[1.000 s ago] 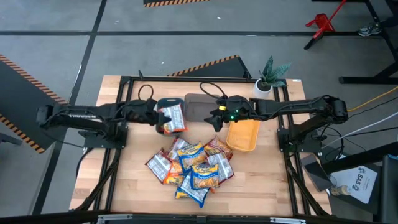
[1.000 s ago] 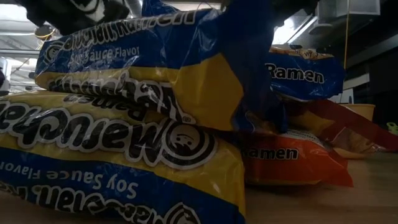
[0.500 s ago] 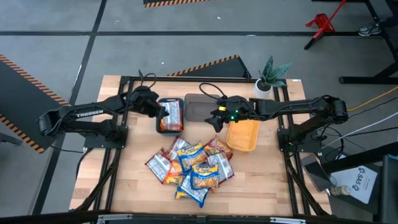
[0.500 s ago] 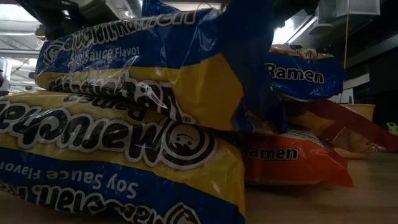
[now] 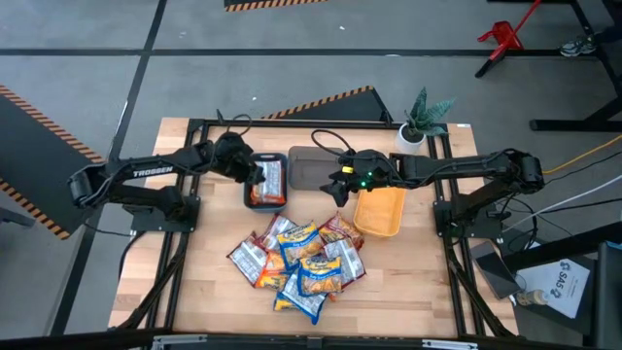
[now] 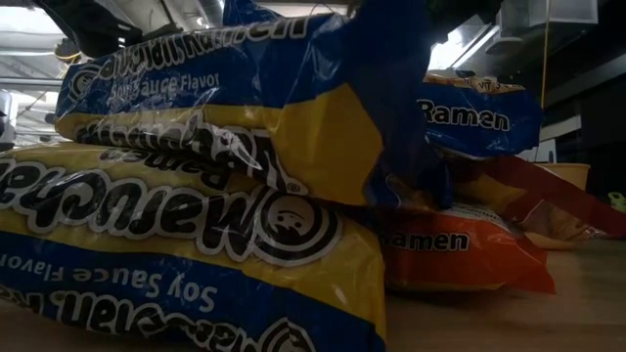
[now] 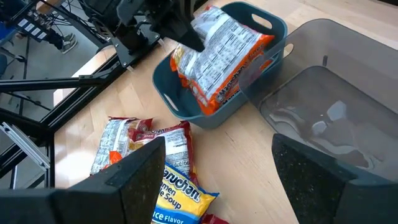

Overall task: Sort Maruchan noodles
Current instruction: Put the orange noodle pack into the blue bin, then put the blue noodle pack into the black bin

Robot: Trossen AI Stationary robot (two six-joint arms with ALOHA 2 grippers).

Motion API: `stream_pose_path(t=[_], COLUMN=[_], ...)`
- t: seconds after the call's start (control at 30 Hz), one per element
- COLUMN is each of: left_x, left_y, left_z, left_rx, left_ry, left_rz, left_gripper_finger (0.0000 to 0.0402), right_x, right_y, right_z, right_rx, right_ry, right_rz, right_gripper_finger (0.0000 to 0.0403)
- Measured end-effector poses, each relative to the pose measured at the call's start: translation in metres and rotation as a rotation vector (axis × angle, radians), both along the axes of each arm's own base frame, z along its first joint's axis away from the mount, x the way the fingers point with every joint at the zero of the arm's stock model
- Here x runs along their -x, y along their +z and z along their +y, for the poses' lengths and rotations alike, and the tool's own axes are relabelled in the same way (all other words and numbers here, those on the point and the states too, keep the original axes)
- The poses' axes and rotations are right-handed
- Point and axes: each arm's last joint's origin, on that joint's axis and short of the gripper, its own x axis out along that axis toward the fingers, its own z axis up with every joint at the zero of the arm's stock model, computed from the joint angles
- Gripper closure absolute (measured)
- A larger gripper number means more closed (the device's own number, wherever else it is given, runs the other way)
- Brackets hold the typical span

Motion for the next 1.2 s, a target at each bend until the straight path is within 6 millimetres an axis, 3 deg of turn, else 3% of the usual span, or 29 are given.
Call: stream_pose_path(t=[0.5, 1.0, 1.2], left_x=[-0.001, 0.003, -0.004], left_y=[0.005, 0.046, 0.079], left_z=[0.001, 0.001, -0.002], left_rx=[0.004, -0.027, -0.077], left_ry=[-0.029, -0.071, -0.107], left_rz=[-0.023, 0.17, 0.114], left_gripper_finger=[0.0247, 0.0244, 0.0244], right_x=[0.0, 0.0, 0.0], right_y=[0.0, 0.0, 0.0], right_z=[0.0, 0.0, -0.001], right_rx=[0.001, 0.005, 0.032], right_ry=[0.0, 0.001, 0.0], right_rz=[0.0, 0.001, 0.004], right_gripper_finger=[0.0123, 0.0123, 0.0123])
